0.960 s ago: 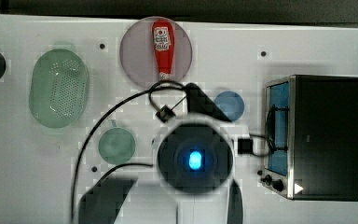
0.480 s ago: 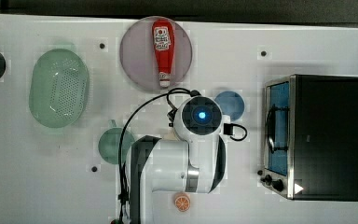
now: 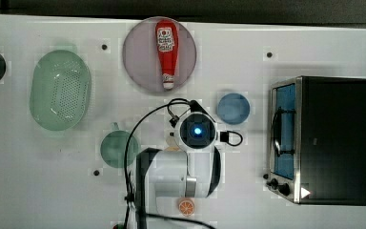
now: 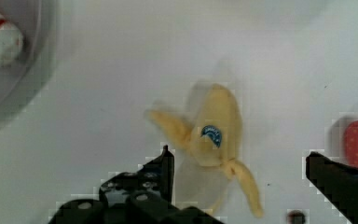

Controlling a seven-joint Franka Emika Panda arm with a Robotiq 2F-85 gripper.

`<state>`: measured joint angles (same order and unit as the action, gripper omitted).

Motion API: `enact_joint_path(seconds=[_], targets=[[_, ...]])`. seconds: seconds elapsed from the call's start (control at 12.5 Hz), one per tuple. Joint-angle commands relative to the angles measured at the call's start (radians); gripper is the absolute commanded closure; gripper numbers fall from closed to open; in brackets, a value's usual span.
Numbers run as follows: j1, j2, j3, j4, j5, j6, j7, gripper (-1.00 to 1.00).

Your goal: Pick banana from table and place on oven.

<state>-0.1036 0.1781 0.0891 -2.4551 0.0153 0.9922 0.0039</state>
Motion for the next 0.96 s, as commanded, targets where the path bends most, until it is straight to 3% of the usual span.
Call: enact_joint_path(seconds=[0.08, 0.4, 0.8, 0.88, 0.96], targets=[[0.022, 0.084, 0.013, 0.011, 0.0, 0.077, -0.016, -1.0], [0.027, 0.169, 0.02, 0.014, -0.001, 0.185, -0.014, -1.0], [0.027, 0.183, 0.021, 0.013, 0.0, 0.217, -0.014, 0.28], [0.027, 0.183, 0.021, 0.015, -0.001, 0.217, -0.014, 0.48], [0.027, 0.18, 0.021, 0.015, -0.001, 0.217, -0.014, 0.53]])
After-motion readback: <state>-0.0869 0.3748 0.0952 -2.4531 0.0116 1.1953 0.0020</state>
